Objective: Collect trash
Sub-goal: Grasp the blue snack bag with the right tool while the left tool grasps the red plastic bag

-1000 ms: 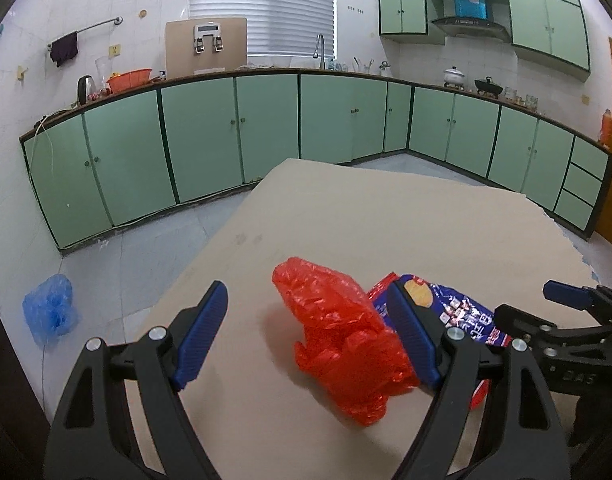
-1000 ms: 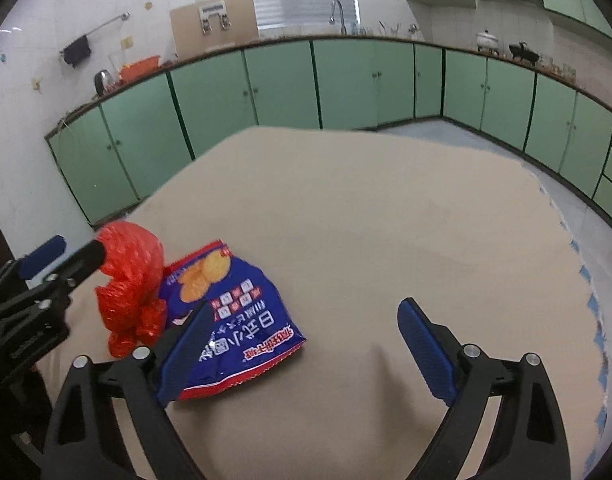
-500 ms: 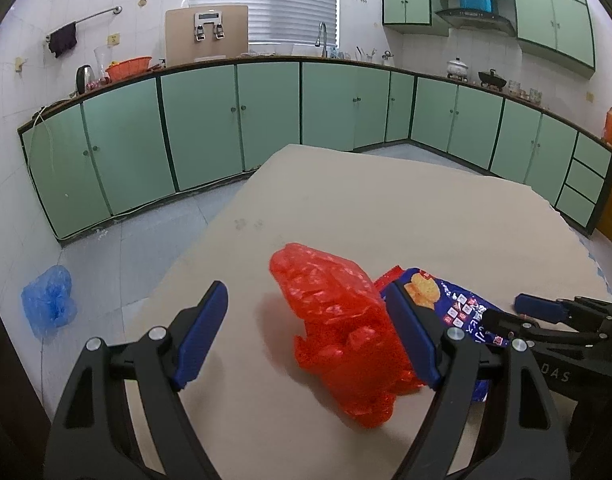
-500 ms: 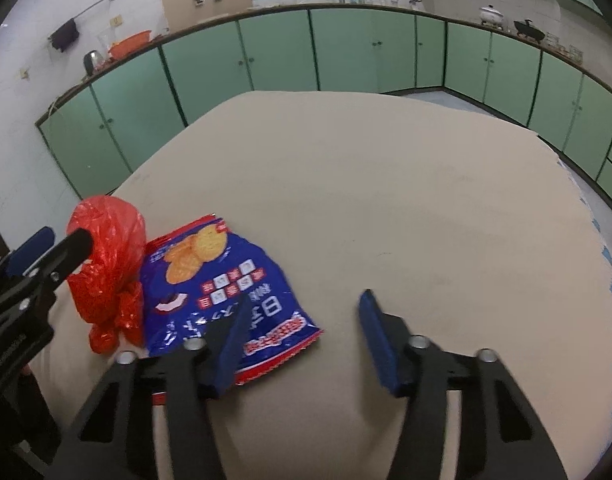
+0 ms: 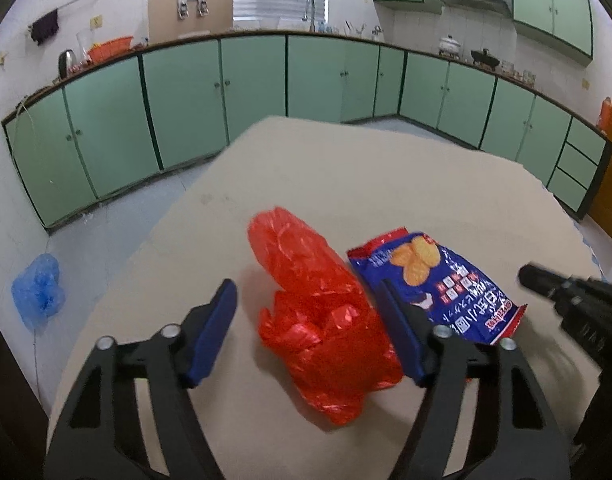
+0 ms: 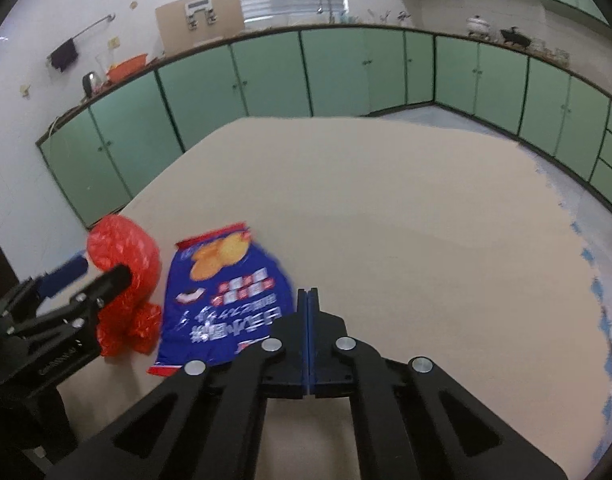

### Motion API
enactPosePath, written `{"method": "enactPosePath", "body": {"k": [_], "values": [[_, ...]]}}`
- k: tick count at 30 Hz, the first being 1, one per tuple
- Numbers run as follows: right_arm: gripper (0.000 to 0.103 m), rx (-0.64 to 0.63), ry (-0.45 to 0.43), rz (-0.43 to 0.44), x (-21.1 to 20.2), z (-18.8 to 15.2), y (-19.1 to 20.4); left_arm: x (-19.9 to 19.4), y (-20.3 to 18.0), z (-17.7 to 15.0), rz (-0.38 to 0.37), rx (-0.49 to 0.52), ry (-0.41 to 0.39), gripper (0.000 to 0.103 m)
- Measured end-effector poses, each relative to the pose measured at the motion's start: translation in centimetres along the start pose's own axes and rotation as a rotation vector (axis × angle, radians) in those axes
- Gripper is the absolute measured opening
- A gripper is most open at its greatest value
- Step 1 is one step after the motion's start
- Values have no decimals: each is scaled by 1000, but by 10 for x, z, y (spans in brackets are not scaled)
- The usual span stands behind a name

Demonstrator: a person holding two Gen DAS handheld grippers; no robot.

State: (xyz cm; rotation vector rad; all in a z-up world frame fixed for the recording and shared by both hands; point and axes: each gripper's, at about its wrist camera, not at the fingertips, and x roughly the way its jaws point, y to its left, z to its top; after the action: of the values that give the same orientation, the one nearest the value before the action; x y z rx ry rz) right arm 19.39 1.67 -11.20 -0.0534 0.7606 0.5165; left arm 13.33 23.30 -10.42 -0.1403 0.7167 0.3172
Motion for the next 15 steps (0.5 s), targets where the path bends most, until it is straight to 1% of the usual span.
{"method": "enactPosePath", "body": {"k": [2, 3, 6, 8, 9, 11, 13, 15], "values": [[0, 5, -7, -15, -2, 2, -5, 4, -2, 0, -14, -2, 23, 57], [0, 8, -9, -19, -2, 3, -8, 6, -3, -1, -18, -2, 32, 56], [0, 13, -8, 11, -3, 4, -11, 10, -6, -1, -20, 3, 47, 49], [2, -6, -4, 35, -1, 4, -7, 11, -6, -2, -17, 9, 49, 41], [4, -12, -5, 43, 0, 5, -5, 11, -6, -2, -18, 8, 46, 40], [12, -26, -2, 59, 2, 3, 1, 9, -5, -2, -16, 4, 39, 34], [38, -42, 7, 73, 5, 2, 5, 8, -4, -3, -18, -1, 31, 31], [50, -60, 19, 79, 8, -2, 9, 5, -4, -3, -19, -6, 21, 27]]}}
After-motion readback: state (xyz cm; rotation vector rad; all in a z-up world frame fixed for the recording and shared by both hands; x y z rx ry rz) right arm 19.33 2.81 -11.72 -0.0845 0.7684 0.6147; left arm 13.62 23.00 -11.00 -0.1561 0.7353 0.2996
